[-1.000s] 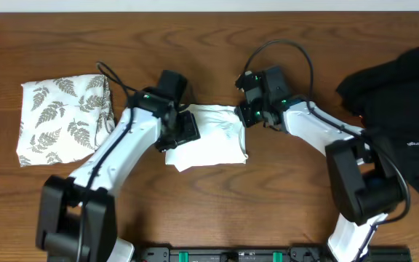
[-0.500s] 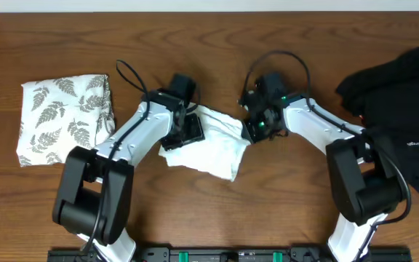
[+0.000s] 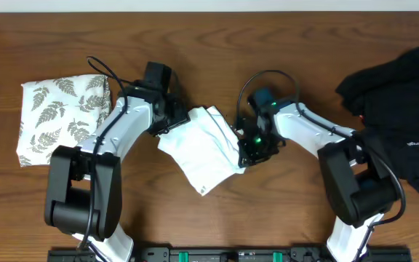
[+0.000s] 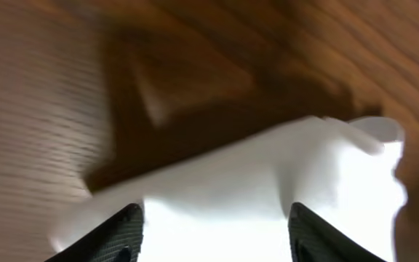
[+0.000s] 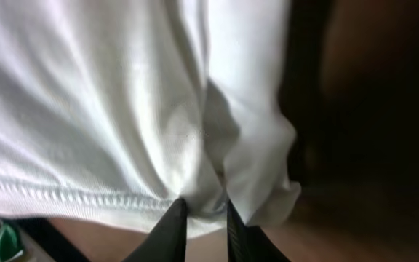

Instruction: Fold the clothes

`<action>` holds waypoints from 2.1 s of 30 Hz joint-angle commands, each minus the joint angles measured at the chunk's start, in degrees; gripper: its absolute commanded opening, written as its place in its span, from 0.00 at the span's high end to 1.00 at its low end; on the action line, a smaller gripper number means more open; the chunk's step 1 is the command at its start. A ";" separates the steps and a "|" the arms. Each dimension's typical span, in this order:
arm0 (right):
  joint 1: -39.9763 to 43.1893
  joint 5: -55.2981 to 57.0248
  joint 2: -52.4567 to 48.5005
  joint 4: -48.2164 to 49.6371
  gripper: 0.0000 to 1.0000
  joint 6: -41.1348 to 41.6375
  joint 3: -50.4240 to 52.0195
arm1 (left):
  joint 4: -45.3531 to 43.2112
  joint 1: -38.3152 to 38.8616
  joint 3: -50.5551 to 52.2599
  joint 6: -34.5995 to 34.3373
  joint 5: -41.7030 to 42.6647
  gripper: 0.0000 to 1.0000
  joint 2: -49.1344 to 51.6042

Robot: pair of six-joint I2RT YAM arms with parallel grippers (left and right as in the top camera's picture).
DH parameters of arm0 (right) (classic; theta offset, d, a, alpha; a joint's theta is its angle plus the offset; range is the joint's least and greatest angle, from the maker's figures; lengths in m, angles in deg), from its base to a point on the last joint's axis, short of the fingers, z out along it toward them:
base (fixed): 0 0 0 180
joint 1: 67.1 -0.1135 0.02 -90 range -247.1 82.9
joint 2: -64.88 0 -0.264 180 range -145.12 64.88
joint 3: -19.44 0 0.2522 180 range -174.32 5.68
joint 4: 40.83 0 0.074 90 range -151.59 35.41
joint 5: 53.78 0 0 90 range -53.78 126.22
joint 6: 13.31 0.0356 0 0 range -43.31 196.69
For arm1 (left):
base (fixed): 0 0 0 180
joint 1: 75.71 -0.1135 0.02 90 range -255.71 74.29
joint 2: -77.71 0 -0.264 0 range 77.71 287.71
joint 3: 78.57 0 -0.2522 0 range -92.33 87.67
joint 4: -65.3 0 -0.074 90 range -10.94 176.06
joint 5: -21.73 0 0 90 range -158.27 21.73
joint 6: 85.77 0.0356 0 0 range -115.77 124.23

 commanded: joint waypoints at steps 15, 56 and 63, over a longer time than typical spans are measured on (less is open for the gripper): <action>1.18 3.32 0.76 -3.69 0.83 -4.33 -8.46 | 14.38 -7.13 -0.52 4.44 7.69 0.12 -20.06; -4.24 7.58 -5.64 -0.98 0.85 -5.73 -17.99 | 3.65 -7.63 17.79 3.41 11.02 0.02 -12.41; -4.74 7.58 -5.97 -0.42 0.85 -5.70 -17.97 | -3.93 -7.63 22.27 3.23 16.37 0.02 -12.39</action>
